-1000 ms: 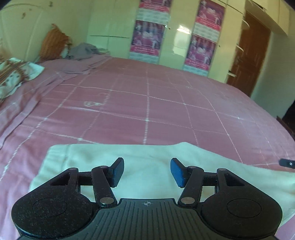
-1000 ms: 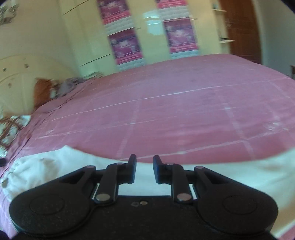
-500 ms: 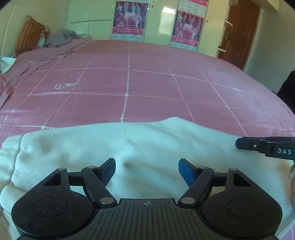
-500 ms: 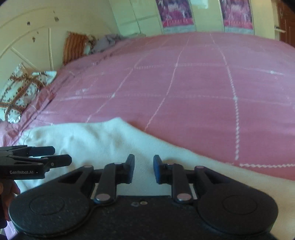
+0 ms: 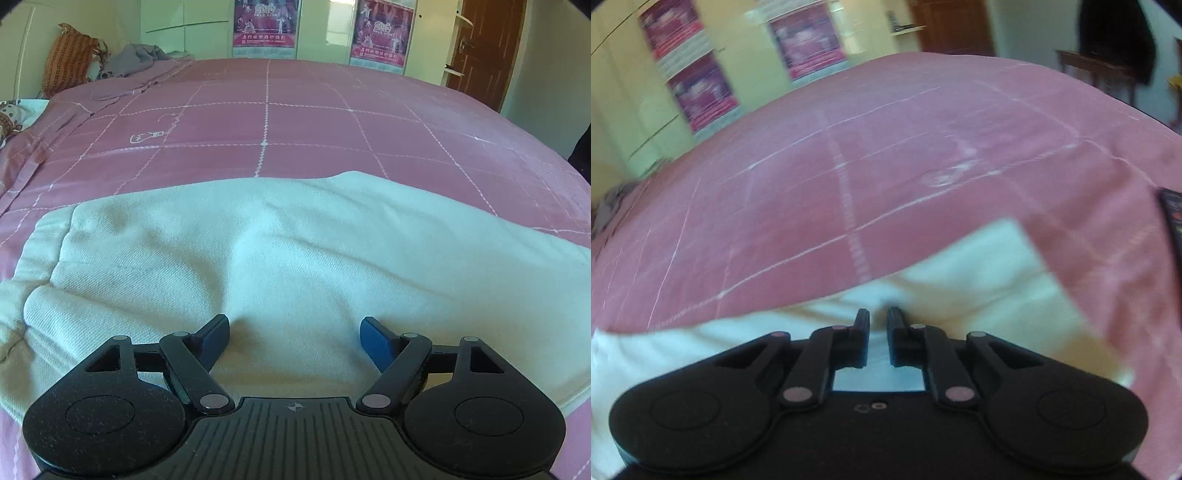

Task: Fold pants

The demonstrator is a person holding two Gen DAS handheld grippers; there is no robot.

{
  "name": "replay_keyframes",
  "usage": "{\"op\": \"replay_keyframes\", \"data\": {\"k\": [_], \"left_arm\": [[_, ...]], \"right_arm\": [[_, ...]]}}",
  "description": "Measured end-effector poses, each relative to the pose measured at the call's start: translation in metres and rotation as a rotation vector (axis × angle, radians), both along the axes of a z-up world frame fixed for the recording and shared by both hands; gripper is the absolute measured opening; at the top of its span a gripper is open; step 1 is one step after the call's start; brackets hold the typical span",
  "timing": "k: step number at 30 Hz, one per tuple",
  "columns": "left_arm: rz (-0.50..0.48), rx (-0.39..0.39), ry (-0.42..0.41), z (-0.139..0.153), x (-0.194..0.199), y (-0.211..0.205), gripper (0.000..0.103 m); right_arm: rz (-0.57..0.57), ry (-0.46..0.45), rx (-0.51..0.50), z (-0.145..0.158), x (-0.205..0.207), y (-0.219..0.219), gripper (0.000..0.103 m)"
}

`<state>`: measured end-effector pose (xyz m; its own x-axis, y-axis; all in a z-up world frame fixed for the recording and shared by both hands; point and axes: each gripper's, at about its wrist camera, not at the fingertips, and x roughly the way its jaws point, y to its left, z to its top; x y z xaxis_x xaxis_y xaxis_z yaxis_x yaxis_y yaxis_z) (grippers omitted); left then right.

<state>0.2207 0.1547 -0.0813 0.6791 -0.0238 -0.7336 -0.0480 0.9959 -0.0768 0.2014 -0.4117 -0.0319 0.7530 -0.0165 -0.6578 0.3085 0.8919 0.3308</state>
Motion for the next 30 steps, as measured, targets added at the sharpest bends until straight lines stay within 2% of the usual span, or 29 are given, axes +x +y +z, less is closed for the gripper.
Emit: {"op": "replay_keyframes", "data": {"k": [2,4,8,11,12,13,15,16,17,19,21,22,23,24,25,27,29,30], "left_arm": [[0.017,-0.012,-0.005,0.001,-0.013,0.000,0.078],[0.031,-0.015,-0.009,-0.002,-0.019,0.005,0.078],[0.042,-0.014,-0.021,-0.003,-0.028,0.005,0.078],[0.054,-0.009,-0.015,-0.003,-0.030,0.004,0.078],[0.054,-0.005,-0.012,-0.004,-0.030,0.004,0.078],[0.054,-0.001,-0.010,-0.004,-0.030,0.003,0.078],[0.053,0.003,-0.011,-0.006,-0.030,0.003,0.078],[0.054,0.003,-0.015,-0.006,-0.031,0.003,0.078],[0.054,0.004,-0.019,-0.007,-0.031,0.002,0.079],[0.054,0.008,-0.025,-0.008,-0.032,0.002,0.079],[0.051,0.014,-0.025,-0.009,-0.032,0.002,0.079],[0.050,0.013,-0.024,-0.008,-0.032,0.002,0.079],[0.052,0.014,-0.020,-0.006,-0.032,0.003,0.079],[0.058,0.016,-0.021,-0.001,-0.034,0.003,0.079],[0.065,0.021,-0.039,0.005,-0.038,0.004,0.079],[0.069,0.048,-0.117,0.020,-0.051,0.007,0.079],[0.093,0.079,-0.164,0.030,-0.058,0.015,0.079],[0.114,0.083,-0.157,0.031,-0.057,0.023,0.079]], "right_arm": [[-0.058,-0.101,0.028,0.019,-0.041,-0.023,0.042],[-0.078,-0.134,0.057,0.025,-0.074,-0.036,0.044],[-0.120,-0.081,0.133,0.006,-0.101,-0.051,0.040],[-0.128,-0.044,0.175,-0.009,-0.094,-0.048,0.039],[-0.128,-0.029,0.182,-0.013,-0.089,-0.045,0.035],[-0.118,-0.020,0.191,-0.016,-0.083,-0.042,0.031],[-0.105,-0.020,0.186,-0.017,-0.078,-0.038,0.005],[-0.092,-0.039,0.182,-0.014,-0.073,-0.032,0.005],[-0.062,-0.152,0.184,0.000,-0.079,-0.025,0.005],[-0.098,-0.115,0.174,-0.004,-0.078,-0.026,0.005],[-0.119,-0.024,0.236,-0.024,-0.075,-0.037,0.005],[-0.103,-0.015,0.267,-0.028,-0.078,-0.041,0.006],[-0.100,-0.039,0.282,-0.026,-0.086,-0.043,0.009],[-0.100,-0.039,0.282,-0.026,-0.086,-0.043,0.021],[-0.100,-0.064,0.285,-0.022,-0.096,-0.043,0.029],[-0.097,-0.081,0.306,-0.020,-0.109,-0.044,0.050],[-0.080,-0.076,0.359,-0.029,-0.110,-0.046,0.052],[-0.081,-0.076,0.378,-0.033,-0.108,-0.046,0.052]]}}
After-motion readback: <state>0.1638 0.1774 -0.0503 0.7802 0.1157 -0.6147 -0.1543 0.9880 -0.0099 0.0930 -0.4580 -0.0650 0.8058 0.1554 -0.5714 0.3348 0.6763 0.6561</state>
